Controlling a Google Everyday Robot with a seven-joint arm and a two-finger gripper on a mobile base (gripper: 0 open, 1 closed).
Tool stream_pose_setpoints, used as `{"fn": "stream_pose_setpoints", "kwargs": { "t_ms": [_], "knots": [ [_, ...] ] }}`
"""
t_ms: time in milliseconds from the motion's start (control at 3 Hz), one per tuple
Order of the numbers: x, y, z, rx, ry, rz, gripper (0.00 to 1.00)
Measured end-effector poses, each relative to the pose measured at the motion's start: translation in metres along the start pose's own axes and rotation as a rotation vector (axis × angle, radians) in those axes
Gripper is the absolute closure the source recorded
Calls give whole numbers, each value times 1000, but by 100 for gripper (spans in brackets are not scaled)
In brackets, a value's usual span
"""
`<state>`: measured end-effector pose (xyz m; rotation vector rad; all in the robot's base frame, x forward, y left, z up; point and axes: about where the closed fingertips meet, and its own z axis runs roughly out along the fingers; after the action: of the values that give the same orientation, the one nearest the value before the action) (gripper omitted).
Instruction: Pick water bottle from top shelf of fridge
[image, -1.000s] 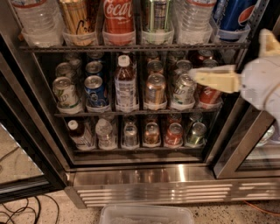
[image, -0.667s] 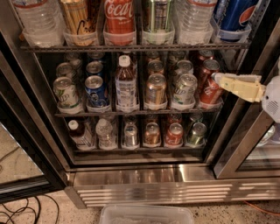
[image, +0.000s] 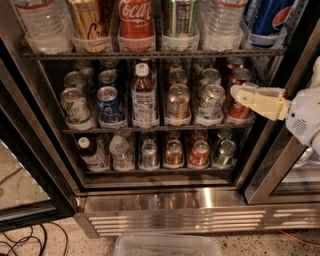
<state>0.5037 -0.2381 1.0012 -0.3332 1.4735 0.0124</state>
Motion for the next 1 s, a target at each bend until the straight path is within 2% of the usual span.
{"fn": "stream_pose_setpoints", "kwargs": {
  "t_ms": [333, 667, 1000],
  "knots": [
    [-19, 53, -5, -80, -17, 78, 0],
    [-36, 78, -9, -98, -37, 143, 0],
    [-58, 81, -6, -90, -78, 166, 0]
  ]
}}
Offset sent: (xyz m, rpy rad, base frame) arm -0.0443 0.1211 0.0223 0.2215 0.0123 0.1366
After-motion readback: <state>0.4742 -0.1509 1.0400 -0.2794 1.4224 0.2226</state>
